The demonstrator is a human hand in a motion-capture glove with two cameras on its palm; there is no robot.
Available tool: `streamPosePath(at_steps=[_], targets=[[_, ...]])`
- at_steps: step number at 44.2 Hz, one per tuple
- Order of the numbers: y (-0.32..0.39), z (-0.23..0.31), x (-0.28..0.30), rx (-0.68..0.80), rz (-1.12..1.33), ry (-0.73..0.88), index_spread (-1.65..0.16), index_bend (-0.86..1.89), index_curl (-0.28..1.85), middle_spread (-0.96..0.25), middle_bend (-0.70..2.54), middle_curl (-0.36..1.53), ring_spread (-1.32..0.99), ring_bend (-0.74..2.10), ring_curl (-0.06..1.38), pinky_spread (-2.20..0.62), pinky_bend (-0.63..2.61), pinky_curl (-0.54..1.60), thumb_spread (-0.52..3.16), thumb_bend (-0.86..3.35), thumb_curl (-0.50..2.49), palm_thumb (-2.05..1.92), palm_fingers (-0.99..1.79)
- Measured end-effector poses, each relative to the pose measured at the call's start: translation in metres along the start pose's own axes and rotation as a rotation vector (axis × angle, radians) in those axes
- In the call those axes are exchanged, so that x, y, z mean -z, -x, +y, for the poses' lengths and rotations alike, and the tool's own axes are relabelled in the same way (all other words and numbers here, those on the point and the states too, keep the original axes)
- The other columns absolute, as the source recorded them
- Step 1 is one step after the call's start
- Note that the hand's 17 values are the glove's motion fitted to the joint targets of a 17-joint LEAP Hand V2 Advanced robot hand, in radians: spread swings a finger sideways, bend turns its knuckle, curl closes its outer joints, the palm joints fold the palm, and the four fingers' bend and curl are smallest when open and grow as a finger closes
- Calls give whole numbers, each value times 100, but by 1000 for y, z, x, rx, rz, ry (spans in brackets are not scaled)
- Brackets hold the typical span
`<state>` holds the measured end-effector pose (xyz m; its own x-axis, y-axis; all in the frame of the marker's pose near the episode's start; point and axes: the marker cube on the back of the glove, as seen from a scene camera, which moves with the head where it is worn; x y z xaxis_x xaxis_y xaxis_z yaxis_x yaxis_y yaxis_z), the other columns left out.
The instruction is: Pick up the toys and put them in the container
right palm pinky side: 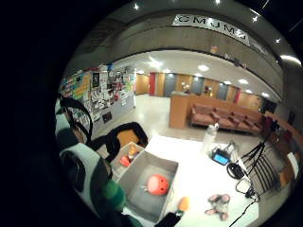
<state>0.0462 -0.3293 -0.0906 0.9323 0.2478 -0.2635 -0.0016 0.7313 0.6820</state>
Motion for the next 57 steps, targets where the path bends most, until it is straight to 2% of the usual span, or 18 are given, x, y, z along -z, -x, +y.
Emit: streamPosePath(at_steps=[3,7,9,11,12,13,15,17,22,28,31,36,44,49,57], targets=[[-4,3,-9,-33,5,75,-25,66,73,-24,138,79,-29,159,61,-42,109,53,158,0,24,-1,121],[-1,26,-30,65,-51,288,-26,61,72,-24,133,77,-29,156,59,-42,105,51,149,-4,23,-5,112],[0,35,-38,3,-87,379,-27,54,72,-24,130,75,-29,153,58,-43,101,49,139,-7,23,-10,103],[-2,43,-45,-47,-92,447,-27,45,71,-24,121,72,-28,144,56,-36,99,50,125,-11,22,-15,67],[-5,48,-48,-35,-72,468,-29,44,73,-23,105,68,-27,129,53,-31,109,55,118,-12,22,-17,32],[-10,54,-51,0,-45,480,-29,48,76,-22,98,67,-26,123,55,-26,111,57,113,-13,22,-18,14],[-20,68,-53,85,-2,489,-31,49,74,-21,94,64,-25,116,52,-21,108,55,106,-13,21,-19,7],[-28,79,-55,70,28,501,-33,41,67,-21,89,60,-26,119,48,-18,106,50,101,-13,21,-19,17],[-42,108,-52,-123,-3,548,-36,19,53,-21,80,54,-30,125,40,-25,113,42,93,-14,19,-20,45],[-79,175,-45,-344,5,565,-37,8,47,-22,80,54,-31,135,44,-31,119,44,89,-14,17,-21,58],[-111,221,-48,-474,10,591,-35,6,41,-24,90,57,-32,144,46,-34,121,44,101,-8,16,-13,77],[-151,297,-65,-643,54,673,-34,8,39,-27,98,61,-33,150,50,-37,125,47,116,-4,16,-6,80],[-168,373,-86,-780,242,766,-33,7,32,-30,107,67,-35,158,55,-39,138,52,132,1,18,2,86],[-175,387,-87,-820,374,786,-31,15,30,-35,128,78,-39,171,61,-42,148,57,130,4,22,11,96],[-174,387,-84,-865,353,823,-31,35,38,-41,143,94,-44,180,71,-47,155,66,123,11,29,32,96]])
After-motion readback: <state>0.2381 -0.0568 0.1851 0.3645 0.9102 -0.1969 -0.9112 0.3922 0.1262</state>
